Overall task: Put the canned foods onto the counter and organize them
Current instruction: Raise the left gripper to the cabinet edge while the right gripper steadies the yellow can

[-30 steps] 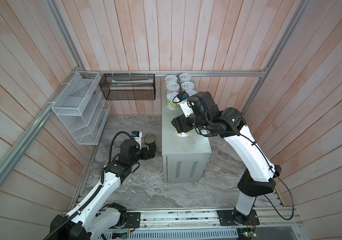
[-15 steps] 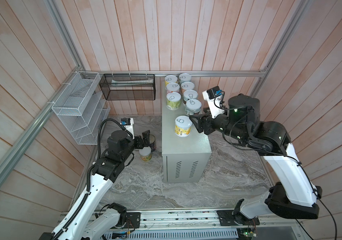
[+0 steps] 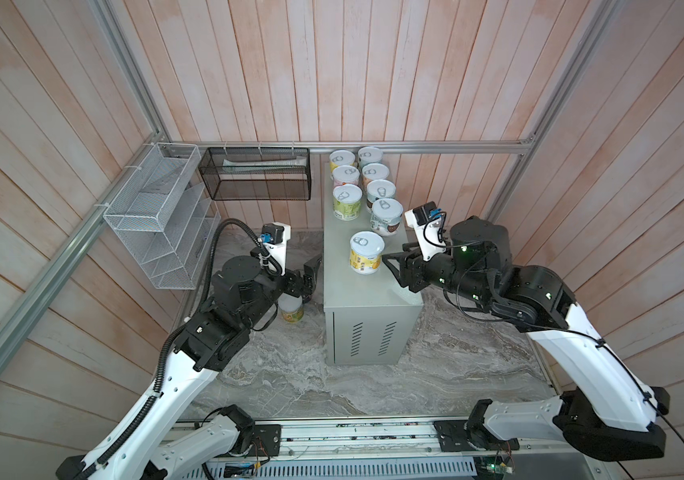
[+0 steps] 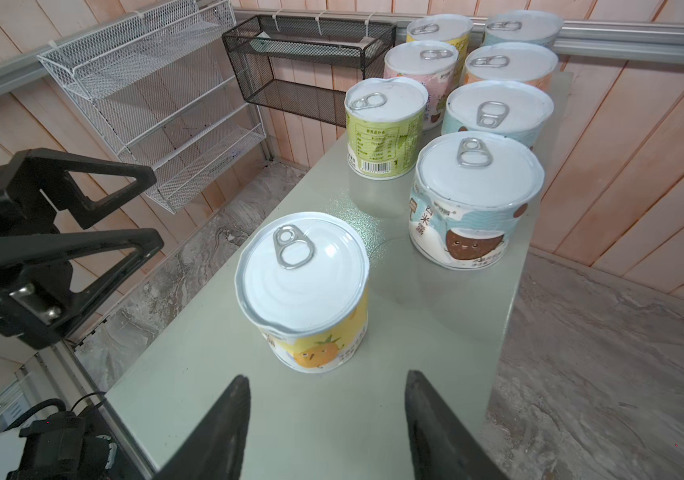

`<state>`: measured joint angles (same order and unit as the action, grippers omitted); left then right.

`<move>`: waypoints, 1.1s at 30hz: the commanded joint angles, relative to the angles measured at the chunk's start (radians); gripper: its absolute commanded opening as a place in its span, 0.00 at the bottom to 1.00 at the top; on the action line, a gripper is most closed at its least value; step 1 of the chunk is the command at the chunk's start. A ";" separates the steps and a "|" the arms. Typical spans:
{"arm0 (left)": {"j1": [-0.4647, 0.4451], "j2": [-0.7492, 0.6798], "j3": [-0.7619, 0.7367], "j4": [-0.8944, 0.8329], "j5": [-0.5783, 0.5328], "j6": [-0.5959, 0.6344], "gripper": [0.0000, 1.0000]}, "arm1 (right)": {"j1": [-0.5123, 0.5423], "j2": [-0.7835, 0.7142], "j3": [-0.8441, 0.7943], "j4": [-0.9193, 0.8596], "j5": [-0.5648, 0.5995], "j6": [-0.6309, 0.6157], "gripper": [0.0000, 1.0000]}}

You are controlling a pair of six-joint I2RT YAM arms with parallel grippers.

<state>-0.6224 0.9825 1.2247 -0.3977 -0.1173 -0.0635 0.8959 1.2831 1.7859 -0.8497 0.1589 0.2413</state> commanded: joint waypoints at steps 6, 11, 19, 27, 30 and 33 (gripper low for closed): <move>-0.037 0.025 0.006 0.033 -0.025 0.055 0.93 | 0.002 -0.005 -0.092 0.114 -0.064 0.026 0.55; -0.037 0.044 -0.006 0.052 -0.033 0.053 0.93 | -0.011 0.001 -0.129 0.167 -0.093 0.025 0.55; -0.033 0.052 -0.061 0.118 -0.061 0.018 0.93 | -0.043 0.017 -0.171 0.248 -0.140 0.029 0.53; -0.031 0.029 -0.122 0.163 -0.067 -0.007 0.92 | -0.073 0.056 -0.164 0.275 -0.122 0.013 0.53; -0.026 0.018 -0.133 0.169 -0.073 -0.007 0.92 | -0.078 0.072 -0.161 0.290 -0.107 0.014 0.52; -0.022 0.010 -0.146 0.171 -0.073 -0.036 0.92 | -0.080 0.087 -0.161 0.312 -0.113 0.011 0.52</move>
<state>-0.6525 1.0103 1.0966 -0.2481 -0.1703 -0.0753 0.8207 1.3514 1.6253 -0.5827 0.0406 0.2611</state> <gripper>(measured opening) 0.922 0.523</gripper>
